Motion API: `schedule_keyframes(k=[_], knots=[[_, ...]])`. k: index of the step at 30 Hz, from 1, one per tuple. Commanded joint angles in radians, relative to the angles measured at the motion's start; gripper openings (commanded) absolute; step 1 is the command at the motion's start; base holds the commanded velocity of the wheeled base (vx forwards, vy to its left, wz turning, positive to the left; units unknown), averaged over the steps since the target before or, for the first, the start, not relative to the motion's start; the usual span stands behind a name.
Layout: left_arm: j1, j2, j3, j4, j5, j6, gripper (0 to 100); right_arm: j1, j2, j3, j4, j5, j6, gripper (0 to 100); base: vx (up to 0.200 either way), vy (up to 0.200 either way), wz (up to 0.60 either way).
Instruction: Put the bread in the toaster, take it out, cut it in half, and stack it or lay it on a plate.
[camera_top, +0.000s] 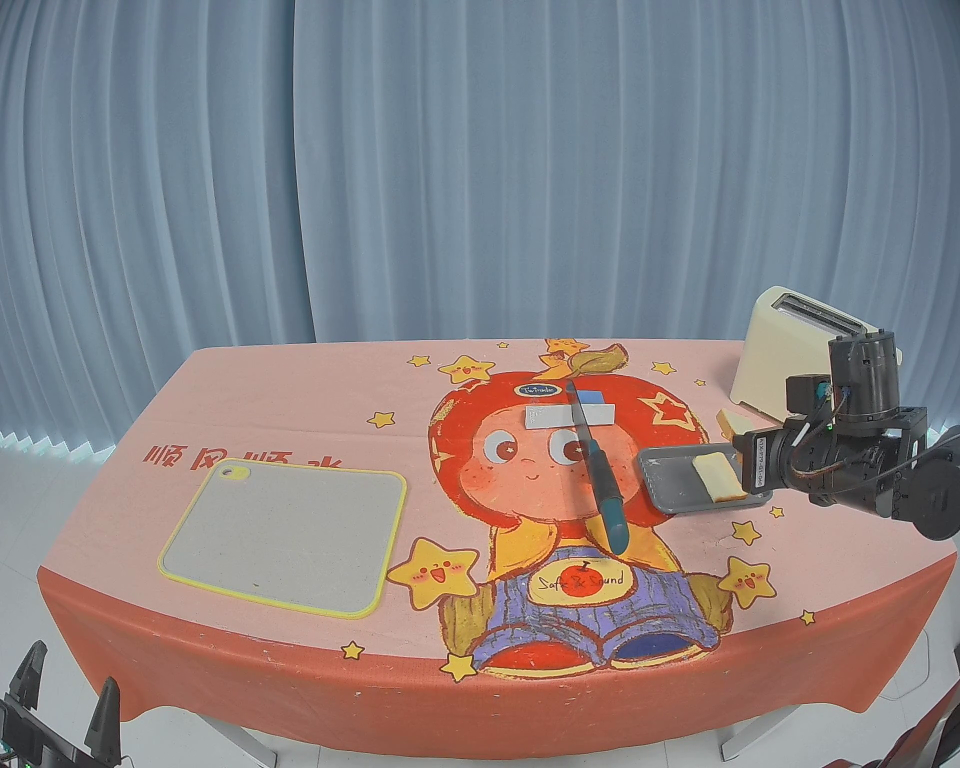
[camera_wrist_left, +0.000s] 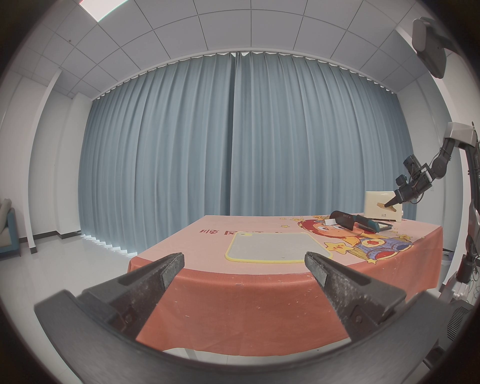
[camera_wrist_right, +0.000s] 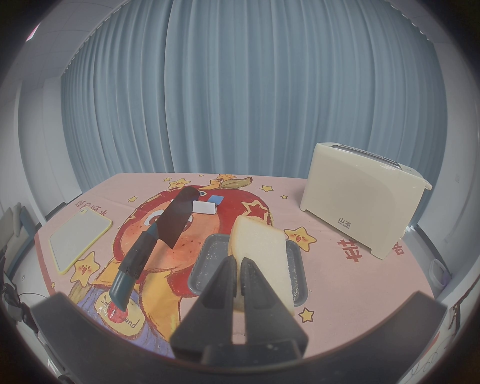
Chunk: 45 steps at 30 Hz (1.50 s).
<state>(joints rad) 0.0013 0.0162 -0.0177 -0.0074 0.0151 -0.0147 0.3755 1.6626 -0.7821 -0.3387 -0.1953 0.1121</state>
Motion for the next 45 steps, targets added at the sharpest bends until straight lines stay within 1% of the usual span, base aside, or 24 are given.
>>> schedule_keyframes(k=[1, 13, 19, 26, 45], knots=[[0.000, -0.012, 0.018, 0.000, 0.000, -0.001, 100, 0.000, 0.000, -0.002, -0.002, -0.001, 0.000, 0, 0.000, 0.000, 0.00], [0.000, -0.012, 0.018, 0.000, 0.000, -0.001, 100, -0.001, 0.006, 0.001, 0.001, -0.001, -0.002, 0, 0.000, 0.000, 0.00], [0.000, -0.012, 0.018, 0.000, 0.000, -0.001, 100, -0.003, 0.063, 0.001, -0.003, -0.004, -0.002, 0, 0.000, 0.000, 0.00], [0.000, -0.012, 0.018, 0.000, 0.000, -0.001, 100, -0.003, 0.141, 0.006, -0.075, -0.015, -0.003, 0, 0.000, 0.000, 0.00], [0.000, -0.012, 0.018, 0.000, 0.000, -0.001, 100, -0.014, 0.163, 0.004, -0.082, -0.015, -0.011, 0, 0.000, 0.000, 0.00]])
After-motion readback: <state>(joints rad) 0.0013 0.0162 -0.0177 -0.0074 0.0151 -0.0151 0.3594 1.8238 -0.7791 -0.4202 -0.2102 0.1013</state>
